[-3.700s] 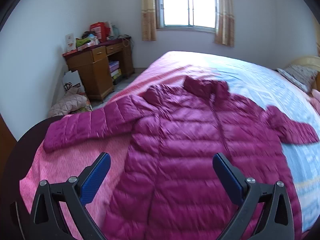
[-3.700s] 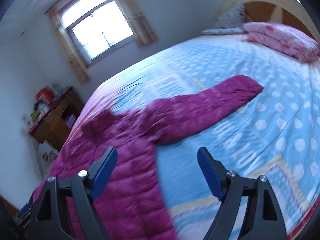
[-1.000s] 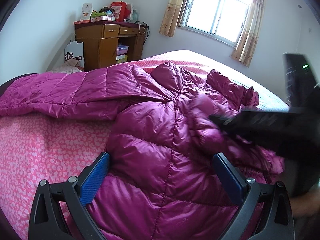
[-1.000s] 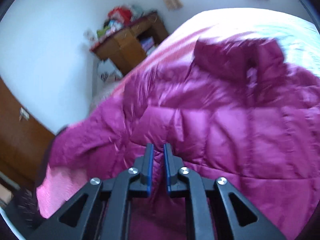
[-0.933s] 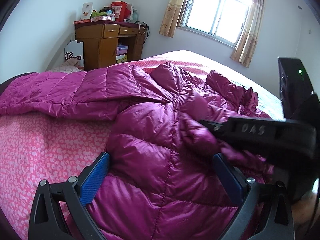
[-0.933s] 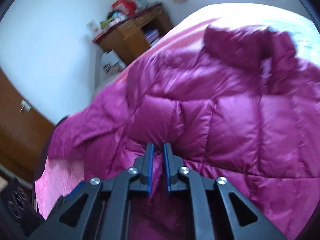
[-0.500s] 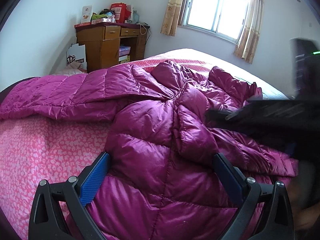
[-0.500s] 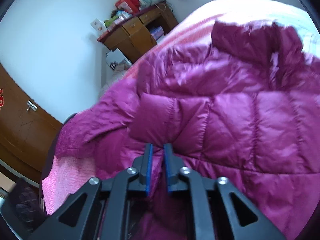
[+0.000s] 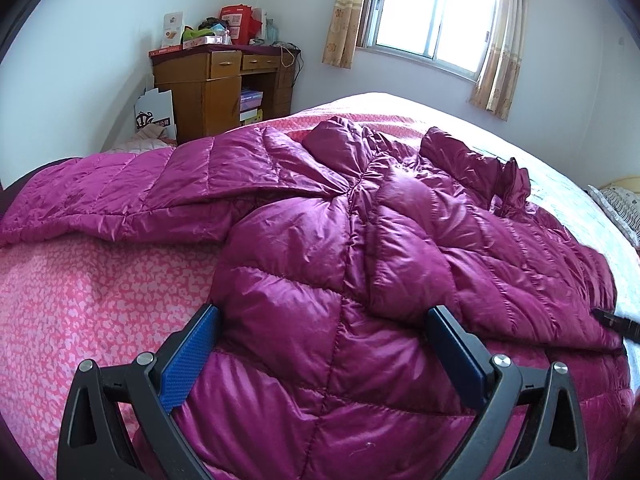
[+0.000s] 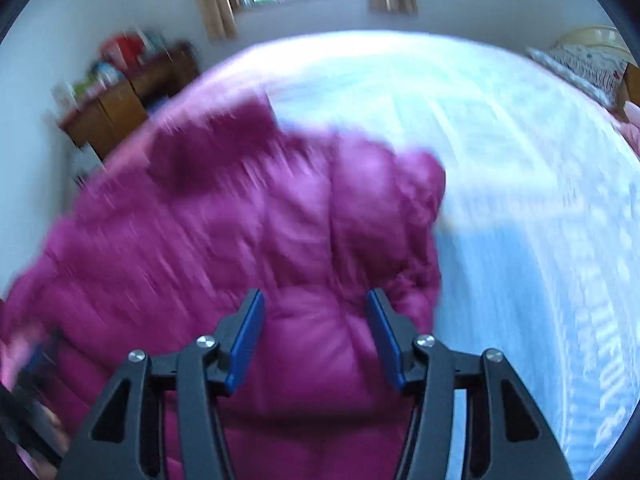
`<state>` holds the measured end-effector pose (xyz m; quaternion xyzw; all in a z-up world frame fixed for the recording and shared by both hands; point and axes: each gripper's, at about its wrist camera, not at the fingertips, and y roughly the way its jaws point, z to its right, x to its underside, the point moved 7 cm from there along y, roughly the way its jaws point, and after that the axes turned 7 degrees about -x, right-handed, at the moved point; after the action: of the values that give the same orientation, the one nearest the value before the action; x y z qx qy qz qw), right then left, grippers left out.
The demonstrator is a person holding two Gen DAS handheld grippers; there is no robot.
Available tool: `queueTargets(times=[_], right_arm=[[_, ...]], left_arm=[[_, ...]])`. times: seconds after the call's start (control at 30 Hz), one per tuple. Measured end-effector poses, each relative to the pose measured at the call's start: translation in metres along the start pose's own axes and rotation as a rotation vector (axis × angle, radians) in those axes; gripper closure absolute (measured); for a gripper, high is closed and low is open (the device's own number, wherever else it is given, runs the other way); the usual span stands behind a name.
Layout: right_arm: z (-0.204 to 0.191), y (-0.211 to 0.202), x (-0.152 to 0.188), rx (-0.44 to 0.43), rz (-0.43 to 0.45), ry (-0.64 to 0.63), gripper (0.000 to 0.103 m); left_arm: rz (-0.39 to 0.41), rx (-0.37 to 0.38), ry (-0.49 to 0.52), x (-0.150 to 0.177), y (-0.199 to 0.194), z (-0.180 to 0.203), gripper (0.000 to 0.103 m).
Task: Fold large clothes
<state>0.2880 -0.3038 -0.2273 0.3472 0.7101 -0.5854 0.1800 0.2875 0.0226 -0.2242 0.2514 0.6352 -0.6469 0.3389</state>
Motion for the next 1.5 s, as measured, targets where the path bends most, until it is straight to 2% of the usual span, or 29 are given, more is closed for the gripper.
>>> queueTargets(times=[0.07,0.13,0.27,0.4,0.47,0.5,0.6,0.7,0.87,0.93,1.03,1.07,1.13,1.2,1.27,1.3,1.33,1.4,1.5], right_arm=[[-0.004,-0.005,0.002,0.011,0.031,-0.027,0.043],[-0.009,-0.002,0.001,0.048,0.023,-0.059,0.039],[-0.016,0.001,-0.001,0.085,0.028,-0.094,0.038],[-0.013,0.003,-0.003,0.042,0.043,-0.064,0.036],[-0.010,0.001,0.006,0.029,0.048,-0.058,0.035],[-0.010,0.002,0.006,0.028,0.048,-0.059,0.034],[-0.011,0.000,0.006,0.033,0.048,-0.063,0.034],[-0.010,-0.001,0.006,0.033,0.049,-0.062,0.033],[-0.011,0.000,0.007,0.035,0.049,-0.061,0.033],[-0.011,0.001,0.006,0.036,0.049,-0.062,0.033],[-0.010,0.000,0.007,0.035,0.049,-0.062,0.033],[-0.011,0.000,0.007,0.035,0.050,-0.061,0.032],[-0.011,0.000,0.007,0.033,0.050,-0.061,0.032],[-0.010,0.000,0.008,0.031,0.051,-0.060,0.032],[-0.010,0.000,0.008,0.028,0.053,-0.058,0.032],[-0.010,0.000,0.008,0.026,0.054,-0.057,0.032],[-0.010,0.000,0.008,0.025,0.054,-0.057,0.032],[-0.010,0.000,0.008,0.024,0.055,-0.056,0.031],[-0.009,0.000,0.008,0.020,0.058,-0.052,0.031]], left_arm=[[-0.005,-0.011,0.009,0.001,0.000,0.000,0.001],[-0.015,-0.018,0.018,0.000,0.002,0.002,0.001],[-0.068,-0.004,0.031,-0.002,-0.008,-0.004,0.001],[0.006,-0.031,-0.136,-0.030,-0.045,-0.060,0.001],[0.032,-0.084,-0.246,-0.050,-0.055,-0.105,0.001],[0.030,-0.138,-0.318,-0.062,-0.055,-0.137,0.001],[-0.005,-0.229,-0.479,-0.074,-0.043,-0.206,0.001],[-0.070,-0.276,-0.609,-0.069,-0.022,-0.255,0.001],[-0.168,-0.264,-0.781,-0.052,0.011,-0.287,0.001],[-0.133,-0.292,-0.784,-0.055,0.011,-0.289,0.002],[-0.147,-0.299,-0.769,-0.056,0.018,-0.285,0.003],[-0.134,-0.316,-0.758,-0.056,0.016,-0.288,0.006],[-0.130,-0.357,-0.725,-0.057,0.019,-0.287,0.028],[-0.126,-0.367,-0.706,-0.057,0.021,-0.287,0.042],[-0.125,-0.377,-0.712,-0.057,0.023,-0.290,0.066],[-0.129,-0.366,-0.717,-0.056,0.025,-0.290,0.085],[-0.131,-0.347,-0.716,-0.056,0.027,-0.289,0.089],[-0.125,-0.364,-0.697,-0.059,0.026,-0.288,0.094],[-0.062,-0.359,-0.642,-0.079,0.014,-0.273,0.096]])
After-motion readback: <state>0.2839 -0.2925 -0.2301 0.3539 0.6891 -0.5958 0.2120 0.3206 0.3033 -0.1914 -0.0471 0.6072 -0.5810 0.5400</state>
